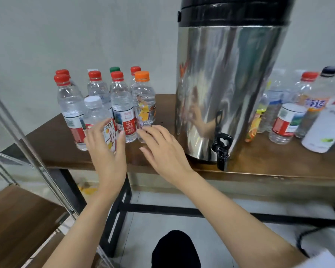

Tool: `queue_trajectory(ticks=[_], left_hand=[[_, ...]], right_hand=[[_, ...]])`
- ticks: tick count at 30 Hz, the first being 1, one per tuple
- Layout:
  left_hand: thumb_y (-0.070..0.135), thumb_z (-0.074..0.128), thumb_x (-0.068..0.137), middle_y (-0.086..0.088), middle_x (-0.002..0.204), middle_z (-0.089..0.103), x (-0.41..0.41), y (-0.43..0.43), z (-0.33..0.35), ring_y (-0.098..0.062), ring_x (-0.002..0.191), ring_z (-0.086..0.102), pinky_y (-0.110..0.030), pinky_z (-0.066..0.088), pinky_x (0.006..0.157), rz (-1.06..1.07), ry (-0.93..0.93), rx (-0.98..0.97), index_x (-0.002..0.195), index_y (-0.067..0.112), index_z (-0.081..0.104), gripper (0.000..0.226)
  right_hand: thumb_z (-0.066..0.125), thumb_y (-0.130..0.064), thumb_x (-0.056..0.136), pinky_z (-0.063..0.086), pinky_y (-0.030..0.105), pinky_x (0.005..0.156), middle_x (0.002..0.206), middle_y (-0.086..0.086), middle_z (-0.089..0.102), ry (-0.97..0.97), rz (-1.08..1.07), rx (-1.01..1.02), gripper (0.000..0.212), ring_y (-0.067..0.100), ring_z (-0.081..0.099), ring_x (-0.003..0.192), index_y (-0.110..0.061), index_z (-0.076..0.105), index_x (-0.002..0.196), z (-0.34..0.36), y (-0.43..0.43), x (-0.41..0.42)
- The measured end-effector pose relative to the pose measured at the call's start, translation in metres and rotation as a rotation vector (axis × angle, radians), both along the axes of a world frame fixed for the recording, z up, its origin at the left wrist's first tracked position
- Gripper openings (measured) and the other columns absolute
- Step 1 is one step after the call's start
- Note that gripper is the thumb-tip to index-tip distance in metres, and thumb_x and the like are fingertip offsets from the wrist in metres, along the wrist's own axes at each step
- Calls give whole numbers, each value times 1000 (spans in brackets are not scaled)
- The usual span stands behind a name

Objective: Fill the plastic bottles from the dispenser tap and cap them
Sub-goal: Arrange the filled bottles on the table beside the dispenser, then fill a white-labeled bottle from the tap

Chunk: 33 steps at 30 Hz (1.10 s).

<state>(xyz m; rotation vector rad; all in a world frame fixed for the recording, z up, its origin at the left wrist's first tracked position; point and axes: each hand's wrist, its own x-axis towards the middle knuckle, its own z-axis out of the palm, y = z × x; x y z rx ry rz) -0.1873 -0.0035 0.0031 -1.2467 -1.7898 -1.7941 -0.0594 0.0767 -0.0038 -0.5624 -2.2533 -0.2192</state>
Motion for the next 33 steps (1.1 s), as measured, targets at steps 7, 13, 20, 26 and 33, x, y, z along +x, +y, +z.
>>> queue_trajectory(ticks=[7, 13, 20, 26, 33], left_hand=[[18, 56, 99, 1, 118, 57, 87, -7, 18, -24, 110, 55, -37, 44, 98, -266, 55, 122, 123, 10, 57, 26], [16, 56, 100, 8, 116, 56, 177, -1, 37, -19, 108, 55, -31, 45, 94, -471, 121, 155, 123, 18, 57, 23], [24, 55, 99, 8, 115, 60, 281, 39, 50, -13, 108, 54, -24, 43, 94, -715, 131, 122, 121, 15, 59, 25], [31, 52, 100, 5, 125, 56, 355, 125, 43, -19, 115, 56, -43, 49, 98, -894, 38, -123, 132, 21, 52, 34], [30, 46, 104, -2, 136, 54, 418, 221, 46, -16, 126, 51, -29, 43, 103, -1043, -246, -463, 138, 15, 46, 37]], right_hand=[[55, -19, 96, 45, 39, 104, 128, 9, 61, 131, -57, 128, 38, 29, 53, 122, -4, 59, 131, 11, -33, 84], [55, -15, 96, 46, 40, 100, 129, 8, 61, 164, -210, 152, 35, 28, 53, 121, -6, 61, 129, 18, -27, 180], [50, -24, 98, 49, 45, 96, 132, 6, 58, 239, -470, 121, 37, 29, 53, 119, -11, 57, 132, 25, 17, 295], [60, -20, 95, 48, 43, 99, 139, 6, 53, 318, -640, -54, 46, 24, 44, 125, -13, 49, 140, 21, 73, 364], [51, -17, 100, 41, 39, 101, 155, 6, 35, 461, -730, -395, 58, 25, 34, 137, -11, 27, 152, 24, 132, 398]])
